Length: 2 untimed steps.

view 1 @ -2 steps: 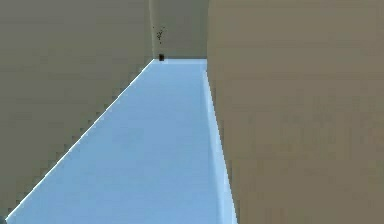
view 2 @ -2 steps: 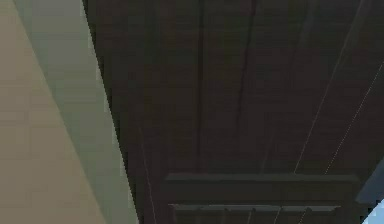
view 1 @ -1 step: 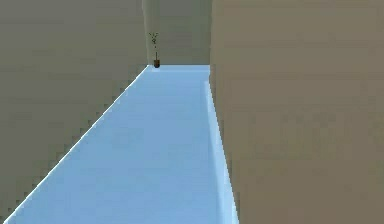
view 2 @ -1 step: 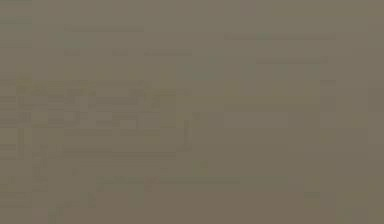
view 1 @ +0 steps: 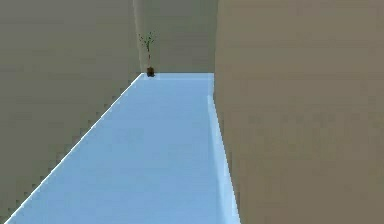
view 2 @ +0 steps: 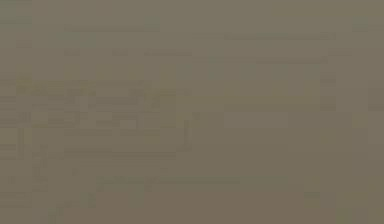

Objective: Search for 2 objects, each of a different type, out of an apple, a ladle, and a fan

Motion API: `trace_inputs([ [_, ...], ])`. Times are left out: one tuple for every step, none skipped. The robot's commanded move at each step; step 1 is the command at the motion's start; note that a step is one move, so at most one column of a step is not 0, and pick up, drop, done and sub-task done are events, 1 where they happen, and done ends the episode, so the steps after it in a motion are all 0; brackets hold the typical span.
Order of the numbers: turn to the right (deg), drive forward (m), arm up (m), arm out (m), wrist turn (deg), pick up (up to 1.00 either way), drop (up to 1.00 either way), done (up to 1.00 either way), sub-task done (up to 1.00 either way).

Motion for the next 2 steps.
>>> trace_inputs([
  [-3.0,0.0,0.0,0.0,0.0,0.0,0.0,0.0,0.0],
  [0.0,1.0,0.0,0.0,0.0,0.0,0.0,0.0,0.0],
])
